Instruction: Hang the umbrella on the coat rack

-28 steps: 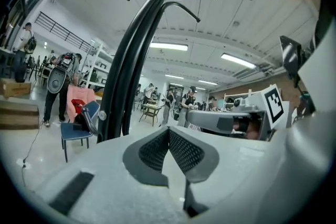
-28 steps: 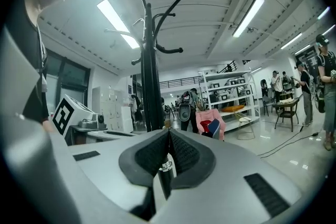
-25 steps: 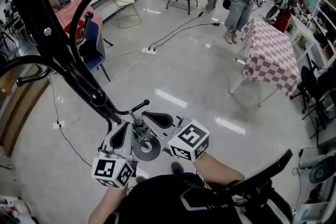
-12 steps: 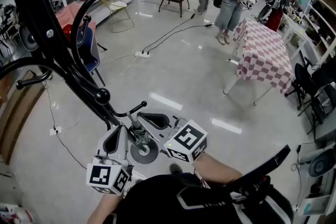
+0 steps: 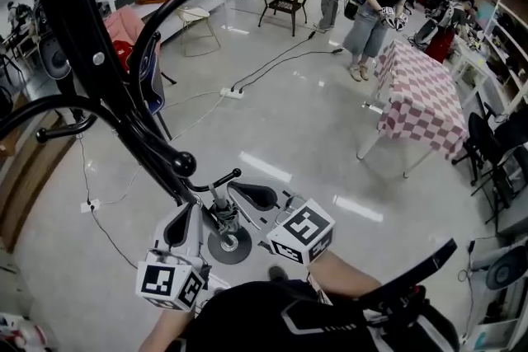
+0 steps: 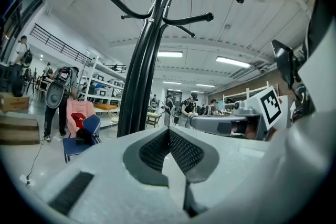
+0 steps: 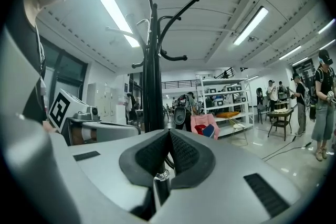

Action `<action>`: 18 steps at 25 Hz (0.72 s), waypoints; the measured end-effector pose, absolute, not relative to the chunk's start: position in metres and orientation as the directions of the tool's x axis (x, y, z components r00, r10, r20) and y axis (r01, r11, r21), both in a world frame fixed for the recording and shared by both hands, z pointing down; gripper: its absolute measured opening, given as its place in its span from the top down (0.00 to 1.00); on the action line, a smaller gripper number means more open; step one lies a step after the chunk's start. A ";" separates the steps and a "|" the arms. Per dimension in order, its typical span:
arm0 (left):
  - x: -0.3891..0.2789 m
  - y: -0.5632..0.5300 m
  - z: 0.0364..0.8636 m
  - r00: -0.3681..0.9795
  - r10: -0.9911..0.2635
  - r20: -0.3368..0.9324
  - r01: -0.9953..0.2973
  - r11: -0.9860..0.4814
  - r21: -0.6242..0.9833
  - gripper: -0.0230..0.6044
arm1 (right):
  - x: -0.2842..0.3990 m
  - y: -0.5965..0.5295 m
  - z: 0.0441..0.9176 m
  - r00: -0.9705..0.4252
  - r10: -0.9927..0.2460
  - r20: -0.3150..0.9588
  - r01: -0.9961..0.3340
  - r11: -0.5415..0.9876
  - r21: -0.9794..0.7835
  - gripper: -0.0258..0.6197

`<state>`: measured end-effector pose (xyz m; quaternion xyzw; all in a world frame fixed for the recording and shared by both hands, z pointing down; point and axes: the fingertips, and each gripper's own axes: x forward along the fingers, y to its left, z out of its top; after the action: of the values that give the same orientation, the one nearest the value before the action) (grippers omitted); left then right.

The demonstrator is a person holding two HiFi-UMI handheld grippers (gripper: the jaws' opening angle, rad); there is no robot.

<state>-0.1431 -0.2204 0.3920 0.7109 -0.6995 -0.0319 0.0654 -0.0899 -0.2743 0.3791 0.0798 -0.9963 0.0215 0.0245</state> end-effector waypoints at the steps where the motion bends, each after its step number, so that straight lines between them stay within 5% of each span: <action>1: -0.143 -0.221 0.391 0.020 -0.999 0.044 -0.991 -0.014 0.134 0.95 | -0.090 -0.274 0.378 -0.986 -0.158 0.050 -0.160 0.987 -0.035 0.95; 18: -0.141 -0.218 0.386 0.005 -1.000 0.030 -0.991 -0.001 0.134 0.95 | -0.088 -0.273 0.379 -0.986 -0.162 0.045 -0.163 0.986 -0.020 0.95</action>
<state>-0.1410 -0.2183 0.3858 0.7065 -0.7044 -0.0364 0.0582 -0.0877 -0.2731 0.3789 0.0815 -0.9964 0.0116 0.0216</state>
